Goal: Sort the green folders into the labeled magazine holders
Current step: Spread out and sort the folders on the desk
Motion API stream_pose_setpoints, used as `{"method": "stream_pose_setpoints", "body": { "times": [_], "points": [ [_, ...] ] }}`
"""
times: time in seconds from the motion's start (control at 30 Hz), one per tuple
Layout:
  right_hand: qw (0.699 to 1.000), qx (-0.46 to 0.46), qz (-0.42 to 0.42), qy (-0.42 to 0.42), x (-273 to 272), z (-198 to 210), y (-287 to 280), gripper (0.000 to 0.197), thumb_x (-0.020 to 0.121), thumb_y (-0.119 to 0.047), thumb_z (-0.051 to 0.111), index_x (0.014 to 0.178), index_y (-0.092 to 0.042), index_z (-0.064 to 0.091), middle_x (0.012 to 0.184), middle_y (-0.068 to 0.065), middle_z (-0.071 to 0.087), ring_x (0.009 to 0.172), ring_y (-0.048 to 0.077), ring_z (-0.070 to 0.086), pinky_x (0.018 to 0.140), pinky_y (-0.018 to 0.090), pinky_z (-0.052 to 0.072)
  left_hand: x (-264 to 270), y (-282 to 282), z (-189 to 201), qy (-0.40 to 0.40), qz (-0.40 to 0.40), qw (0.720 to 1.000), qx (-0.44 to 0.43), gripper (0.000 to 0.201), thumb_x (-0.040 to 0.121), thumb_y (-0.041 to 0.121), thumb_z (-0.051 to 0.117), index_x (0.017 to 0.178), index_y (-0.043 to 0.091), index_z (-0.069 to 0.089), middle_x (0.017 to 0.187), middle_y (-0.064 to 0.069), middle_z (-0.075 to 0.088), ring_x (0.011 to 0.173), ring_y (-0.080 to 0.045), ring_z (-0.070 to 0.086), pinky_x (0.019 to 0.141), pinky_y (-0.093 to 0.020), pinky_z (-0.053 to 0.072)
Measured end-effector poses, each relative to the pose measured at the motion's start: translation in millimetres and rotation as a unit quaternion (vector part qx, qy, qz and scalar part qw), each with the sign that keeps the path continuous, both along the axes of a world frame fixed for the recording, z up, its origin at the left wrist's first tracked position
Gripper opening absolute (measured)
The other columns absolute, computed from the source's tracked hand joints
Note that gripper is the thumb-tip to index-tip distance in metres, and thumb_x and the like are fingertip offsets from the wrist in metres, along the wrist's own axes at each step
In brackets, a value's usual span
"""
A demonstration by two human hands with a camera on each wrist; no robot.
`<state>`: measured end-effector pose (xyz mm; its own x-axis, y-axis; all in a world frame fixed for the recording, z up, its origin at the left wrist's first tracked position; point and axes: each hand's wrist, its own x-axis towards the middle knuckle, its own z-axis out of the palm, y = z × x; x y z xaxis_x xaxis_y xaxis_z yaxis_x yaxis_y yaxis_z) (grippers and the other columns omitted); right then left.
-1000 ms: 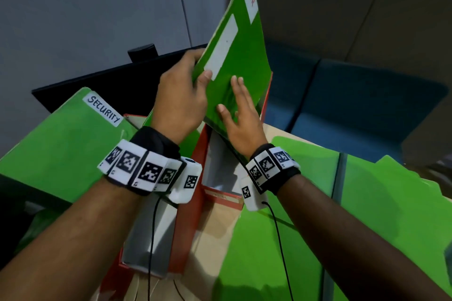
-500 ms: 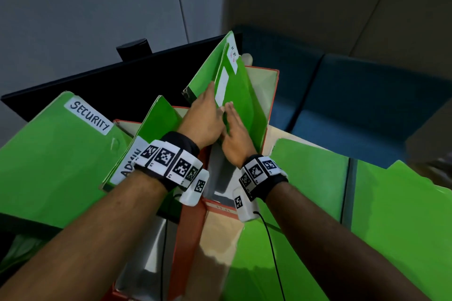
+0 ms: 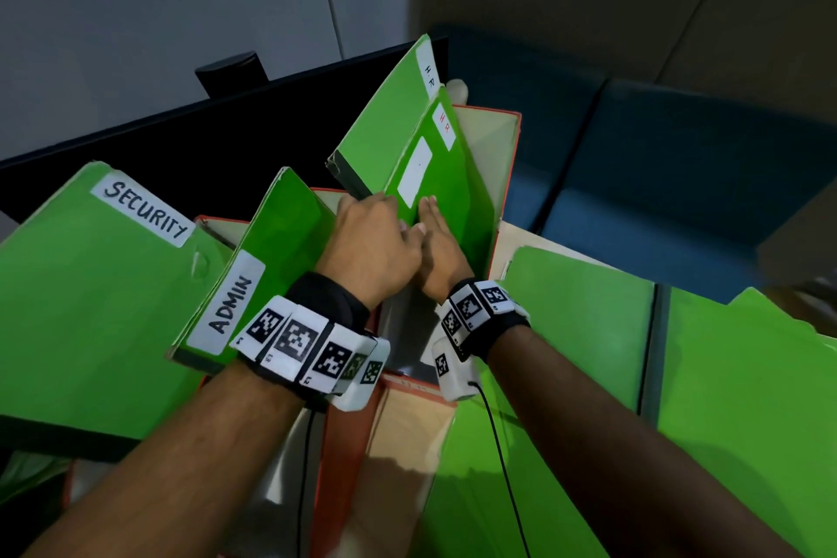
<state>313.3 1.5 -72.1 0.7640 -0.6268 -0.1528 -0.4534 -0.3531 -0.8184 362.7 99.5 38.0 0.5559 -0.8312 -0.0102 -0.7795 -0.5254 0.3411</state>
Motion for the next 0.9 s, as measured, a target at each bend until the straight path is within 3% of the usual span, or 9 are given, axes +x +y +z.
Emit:
{"method": "stream_pose_setpoints", "body": {
  "times": [0.17, 0.3, 0.37, 0.43, 0.53, 0.63, 0.7, 0.83, 0.9],
  "points": [
    [1.0, -0.005, 0.024, 0.001, 1.9, 1.5, -3.8, 0.069, 0.102, -0.028, 0.039, 0.151, -0.001, -0.001, 0.16, 0.013, -0.008, 0.148, 0.023, -0.006, 0.119, 0.03, 0.0, -1.3, -1.1, -1.0, 0.0, -0.009, 0.999, 0.032, 0.035, 0.098, 0.035, 0.047, 0.111, 0.003, 0.055, 0.115, -0.015, 0.056, 0.116, -0.03, 0.043, 0.097, -0.037, 0.036],
    [0.999, -0.044, 0.032, -0.007, -7.7, 1.9, -4.2, 0.068, 0.1, -0.025, 0.041, 0.151, -0.001, 0.004, 0.16, 0.015, -0.002, 0.148, 0.023, -0.001, 0.119, 0.029, 0.003, -4.1, 3.4, -3.7, -0.001, -0.026, 0.997, 0.075, 0.043, 0.099, 0.034, 0.045, 0.13, 0.005, 0.046, 0.149, -0.018, 0.033, 0.134, -0.029, 0.027, 0.111, -0.039, 0.028],
    [0.997, -0.068, 0.032, -0.018, -15.9, 9.9, -3.6, 0.068, 0.099, -0.02, 0.046, 0.151, -0.001, 0.007, 0.16, 0.015, 0.002, 0.148, 0.023, 0.002, 0.116, 0.024, 0.002, -8.7, 6.6, -2.2, 0.004, -0.03, 0.998, 0.06, 0.047, 0.099, 0.033, 0.046, 0.136, 0.006, 0.039, 0.156, -0.017, 0.023, 0.141, -0.028, 0.018, 0.115, -0.04, 0.023],
    [0.995, -0.083, 0.021, -0.05, -30.4, 23.1, -2.7, 0.069, 0.095, -0.013, 0.052, 0.151, -0.003, 0.013, 0.159, 0.015, 0.01, 0.147, 0.021, 0.01, 0.114, 0.019, 0.005, -18.7, 7.3, -0.8, -0.006, -0.046, 0.999, 0.029, 0.051, 0.098, 0.031, 0.047, 0.141, 0.004, 0.035, 0.156, -0.018, 0.022, 0.145, -0.027, 0.011, 0.117, -0.041, 0.018],
    [0.985, -0.116, -0.004, -0.126, -67.0, 36.0, -2.4, 0.061, 0.092, -0.008, 0.056, 0.147, -0.003, 0.029, 0.15, 0.019, 0.035, 0.139, 0.027, 0.035, 0.11, 0.017, 0.019, -44.4, 3.8, -2.2, 0.005, -0.076, 0.997, -0.016, 0.059, 0.099, 0.025, 0.045, 0.151, 0.007, 0.023, 0.16, -0.015, 0.015, 0.148, -0.025, 0.004, 0.119, -0.036, 0.007],
    [0.979, -0.138, -0.032, -0.147, -120.7, 27.4, -5.6, 0.053, 0.091, -0.014, 0.056, 0.142, -0.009, 0.042, 0.139, 0.014, 0.052, 0.128, 0.026, 0.049, 0.109, 0.031, 0.034, -76.4, -4.5, -14.5, 0.044, -0.12, 0.991, -0.037, 0.056, 0.101, 0.021, 0.044, 0.151, 0.008, 0.023, 0.16, -0.012, 0.014, 0.148, -0.022, 0.006, 0.117, -0.029, 0.003],
    [0.98, -0.153, -0.062, -0.109, -163.0, 15.1, -7.3, 0.049, 0.092, -0.018, 0.058, 0.139, -0.01, 0.046, 0.136, 0.01, 0.055, 0.126, 0.024, 0.051, 0.107, 0.037, 0.038, -97.8, -9.8, -31.8, 0.051, -0.156, 0.986, -0.042, 0.055, 0.099, 0.017, 0.047, 0.15, 0.007, 0.028, 0.159, -0.012, 0.018, 0.147, -0.022, 0.01, 0.117, -0.026, 0.003],
    [0.981, -0.153, -0.108, 0.052, -256.3, -15.0, -2.9, 0.043, 0.096, -0.021, 0.055, 0.137, -0.013, 0.048, 0.136, 0.008, 0.054, 0.127, 0.024, 0.047, 0.106, 0.03, 0.032, -143.4, -11.6, -76.4, 0.102, -0.216, 0.971, -0.03, 0.053, 0.095, 0.016, 0.056, 0.145, 0.011, 0.04, 0.157, -0.006, 0.026, 0.145, -0.021, 0.019, 0.116, -0.025, 0.007],
    [0.974, -0.144, -0.112, 0.133, -299.9, -36.6, 5.1, 0.042, 0.096, -0.024, 0.054, 0.137, -0.014, 0.049, 0.136, 0.01, 0.053, 0.127, 0.026, 0.046, 0.106, 0.032, 0.032, -165.9, -9.3, -102.1, 0.12, -0.245, 0.962, 0.001, 0.052, 0.093, 0.014, 0.06, 0.142, 0.014, 0.044, 0.156, -0.005, 0.029, 0.143, -0.021, 0.024, 0.117, -0.028, 0.013]
  ]
}}
